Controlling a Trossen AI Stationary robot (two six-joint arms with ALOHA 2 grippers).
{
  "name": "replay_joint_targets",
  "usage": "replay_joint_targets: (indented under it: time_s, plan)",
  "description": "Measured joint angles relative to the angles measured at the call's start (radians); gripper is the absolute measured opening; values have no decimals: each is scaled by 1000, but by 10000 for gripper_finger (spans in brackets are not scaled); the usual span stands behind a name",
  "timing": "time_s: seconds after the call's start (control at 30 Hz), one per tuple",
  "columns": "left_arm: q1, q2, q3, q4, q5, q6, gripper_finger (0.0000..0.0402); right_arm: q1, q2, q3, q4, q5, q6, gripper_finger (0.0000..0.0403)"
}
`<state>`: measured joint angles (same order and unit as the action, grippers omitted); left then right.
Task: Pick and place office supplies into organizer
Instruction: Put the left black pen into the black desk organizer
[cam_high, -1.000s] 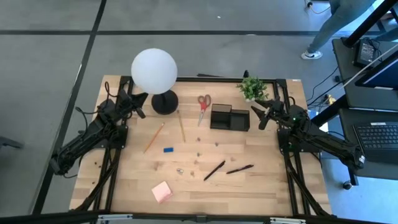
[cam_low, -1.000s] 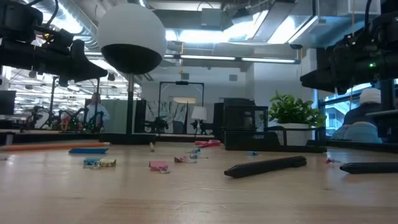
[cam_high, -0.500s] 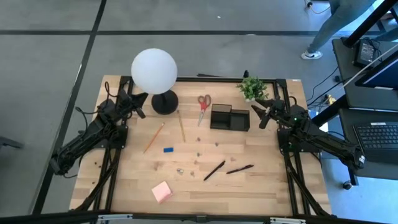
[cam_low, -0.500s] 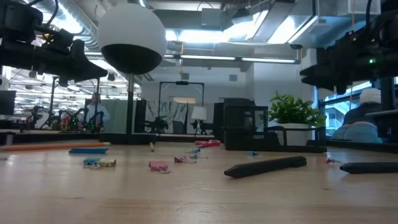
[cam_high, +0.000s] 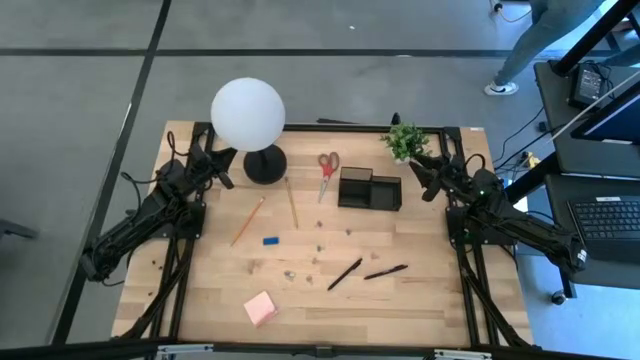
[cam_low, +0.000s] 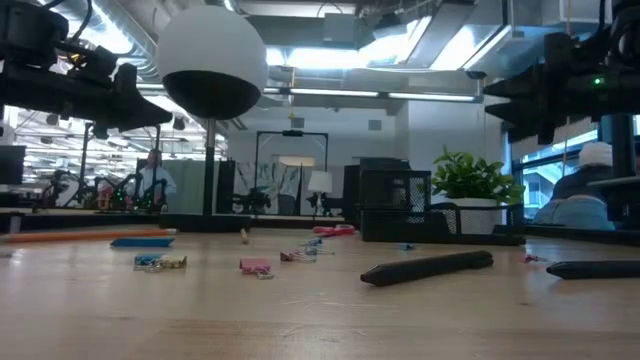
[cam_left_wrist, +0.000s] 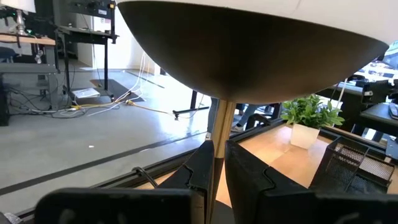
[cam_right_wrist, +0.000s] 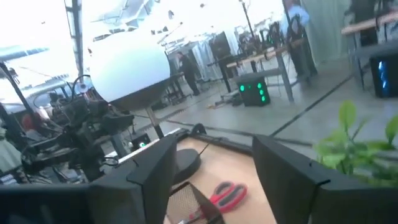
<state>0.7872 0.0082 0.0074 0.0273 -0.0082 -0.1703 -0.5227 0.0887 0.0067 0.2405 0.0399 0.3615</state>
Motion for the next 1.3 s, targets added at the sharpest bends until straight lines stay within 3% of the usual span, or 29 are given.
replay_joint_targets:
  time_s: [0.17, 0.33, 0.47, 0.67, 0.87, 1.1, 1.3]
  plan:
    - [0, 0, 0, 0, 0, 0, 33, 0, 0, 0, 32, -4, -29, 269]
    - [0, 0, 0, 0, 0, 0, 33, 0, 0, 0, 145, -14, 91, 317]
    - [0, 0, 0, 0, 0, -1, 33, 1, 1, 1, 183, -118, 110, 327]
    - [0, 0, 0, 0, 0, -3, 33, 27, 43, 136, 56, -98, -6, 328]
    - [0, 0, 0, 0, 0, -27, 33, 78, 229, 406, -244, -96, -109, 328]
    - [0, 0, 0, 0, 0, -28, 33, 169, 518, 701, -359, -93, -285, 328]
    - [0, 0, 0, -1, 0, -27, 33, 282, 741, 896, -467, -93, -322, 325]
